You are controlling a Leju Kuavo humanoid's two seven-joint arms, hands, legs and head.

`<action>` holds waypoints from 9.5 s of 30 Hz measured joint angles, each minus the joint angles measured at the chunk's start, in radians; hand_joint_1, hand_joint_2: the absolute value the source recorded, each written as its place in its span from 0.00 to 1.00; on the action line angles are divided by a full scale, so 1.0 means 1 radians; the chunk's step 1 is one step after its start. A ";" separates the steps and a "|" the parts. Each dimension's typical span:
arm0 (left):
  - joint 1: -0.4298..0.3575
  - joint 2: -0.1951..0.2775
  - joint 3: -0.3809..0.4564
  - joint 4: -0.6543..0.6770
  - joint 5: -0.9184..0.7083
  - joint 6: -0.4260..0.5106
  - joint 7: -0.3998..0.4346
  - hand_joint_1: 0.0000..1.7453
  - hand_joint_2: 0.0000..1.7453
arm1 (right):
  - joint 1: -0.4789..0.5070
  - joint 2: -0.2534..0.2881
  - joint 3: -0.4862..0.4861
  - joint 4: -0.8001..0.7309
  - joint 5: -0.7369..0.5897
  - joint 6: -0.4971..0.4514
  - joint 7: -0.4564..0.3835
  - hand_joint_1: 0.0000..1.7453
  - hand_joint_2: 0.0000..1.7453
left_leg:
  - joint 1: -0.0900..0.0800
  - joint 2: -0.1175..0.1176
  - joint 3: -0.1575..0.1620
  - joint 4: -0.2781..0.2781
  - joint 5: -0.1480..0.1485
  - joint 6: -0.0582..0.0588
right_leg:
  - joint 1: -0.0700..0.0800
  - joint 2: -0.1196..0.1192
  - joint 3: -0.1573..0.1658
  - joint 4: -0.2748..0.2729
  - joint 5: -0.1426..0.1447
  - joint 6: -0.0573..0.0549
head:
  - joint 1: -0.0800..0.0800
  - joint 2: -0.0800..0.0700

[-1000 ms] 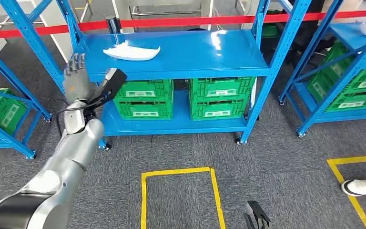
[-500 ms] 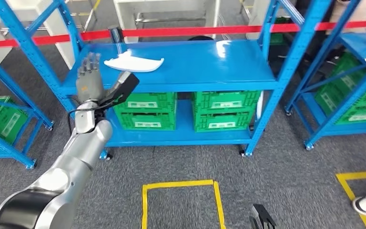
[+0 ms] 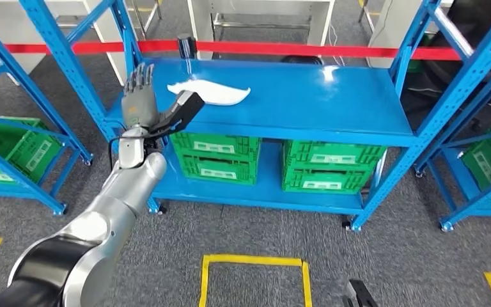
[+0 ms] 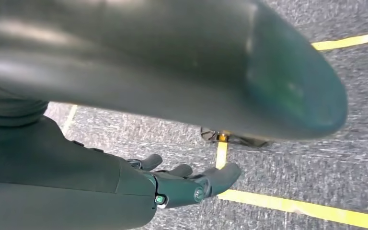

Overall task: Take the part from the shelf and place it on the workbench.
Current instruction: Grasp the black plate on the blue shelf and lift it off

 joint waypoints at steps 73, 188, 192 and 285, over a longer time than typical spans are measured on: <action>-0.018 0.160 -0.279 0.006 0.028 -0.439 -0.150 0.00 0.00 | -0.001 -0.007 -0.003 0.001 -0.018 -0.002 0.009 0.00 0.00 | 0.001 0.005 -0.112 -0.018 0.117 -0.012 | 0.001 0.013 0.113 -0.030 -0.077 -0.014 | -0.122 0.001; -0.041 0.379 -0.422 -0.051 0.421 -0.457 -0.274 0.00 0.00 | 0.001 -0.004 -0.038 0.001 -0.029 -0.004 -0.008 0.00 0.00 | 0.010 0.015 -0.115 0.006 0.103 -0.011 | -0.014 0.005 0.059 0.043 -0.078 0.008 | -0.119 0.001; -0.041 0.375 -0.431 -0.051 0.424 -0.457 -0.273 0.00 0.00 | 0.001 -0.004 -0.044 0.001 -0.030 -0.006 -0.004 0.00 0.00 | 0.012 0.016 -0.185 0.165 0.022 -0.051 | -0.012 0.008 0.058 0.013 -0.061 -0.036 | -0.133 0.001; -0.017 0.170 -0.568 0.019 0.522 -0.431 -0.068 0.00 0.00 | -0.004 -0.002 -0.055 0.001 0.002 0.010 -0.017 0.00 0.00 | 0.003 0.021 -0.130 0.011 0.111 -0.032 | -0.010 0.003 0.059 0.024 -0.071 -0.013 | -0.144 0.001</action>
